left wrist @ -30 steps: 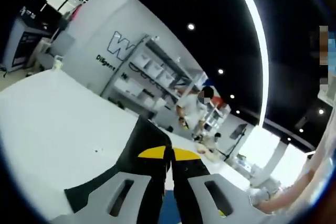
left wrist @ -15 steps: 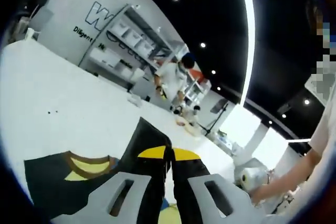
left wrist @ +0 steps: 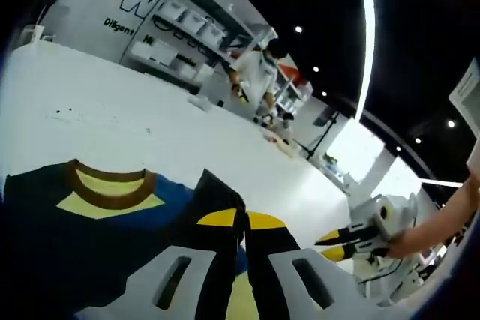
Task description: Fold the garment on the visible template until the final outline fits inside the template.
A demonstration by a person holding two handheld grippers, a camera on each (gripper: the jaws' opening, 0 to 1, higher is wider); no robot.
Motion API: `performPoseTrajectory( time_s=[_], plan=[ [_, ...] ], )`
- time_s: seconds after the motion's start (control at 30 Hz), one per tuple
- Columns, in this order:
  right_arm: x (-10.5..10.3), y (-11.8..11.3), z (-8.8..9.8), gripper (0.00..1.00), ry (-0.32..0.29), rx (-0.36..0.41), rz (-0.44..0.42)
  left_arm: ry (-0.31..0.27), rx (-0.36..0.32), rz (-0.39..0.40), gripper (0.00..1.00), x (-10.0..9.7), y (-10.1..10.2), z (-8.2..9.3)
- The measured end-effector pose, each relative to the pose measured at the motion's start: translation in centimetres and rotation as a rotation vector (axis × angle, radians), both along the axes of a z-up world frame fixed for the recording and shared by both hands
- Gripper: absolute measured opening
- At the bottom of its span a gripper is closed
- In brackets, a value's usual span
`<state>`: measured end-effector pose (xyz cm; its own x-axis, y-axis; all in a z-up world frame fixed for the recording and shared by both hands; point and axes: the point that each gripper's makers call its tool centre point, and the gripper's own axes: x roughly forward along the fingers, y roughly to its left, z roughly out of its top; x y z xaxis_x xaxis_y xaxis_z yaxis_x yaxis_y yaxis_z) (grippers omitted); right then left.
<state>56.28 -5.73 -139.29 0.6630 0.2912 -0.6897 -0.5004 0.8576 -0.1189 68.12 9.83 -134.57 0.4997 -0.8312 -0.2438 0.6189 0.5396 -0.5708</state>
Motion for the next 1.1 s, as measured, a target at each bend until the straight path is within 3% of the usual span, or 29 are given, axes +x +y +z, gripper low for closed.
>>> performPoseTrajectory(
  time_s=[0.3, 0.43, 0.6, 0.83, 0.9, 0.97, 1.1],
  plan=[
    [0.3, 0.1, -0.1, 0.08, 0.006, 0.001, 0.007, 0.021, 0.005, -0.017, 0.04, -0.2, -2.1, -0.6],
    [0.4, 0.1, -0.2, 0.08, 0.006, 0.005, 0.006, 0.036, -0.005, -0.060, 0.09, -1.6, -3.1, -0.3],
    [0.6, 0.8, -0.4, 0.08, 0.008, 0.014, 0.012, 0.043, -0.005, -0.106, 0.14, -3.5, -2.6, 0.0],
    [0.4, 2.7, -0.6, 0.09, 0.008, 0.029, 0.051, 0.012, 0.037, -0.149, 0.14, -6.6, 1.6, 0.7],
    [0.4, 3.2, -0.5, 0.09, 0.002, 0.037, 0.066, -0.033, 0.082, -0.173, 0.14, -7.8, 3.6, 0.9],
    [0.3, 3.8, -0.6, 0.09, 0.005, 0.047, 0.085, -0.038, 0.109, -0.180, 0.14, -8.7, 5.1, 0.8],
    [-0.5, 5.8, -0.7, 0.12, 0.009, 0.065, 0.173, -0.091, 0.250, -0.199, 0.16, -10.4, 10.1, -0.7]
  ],
)
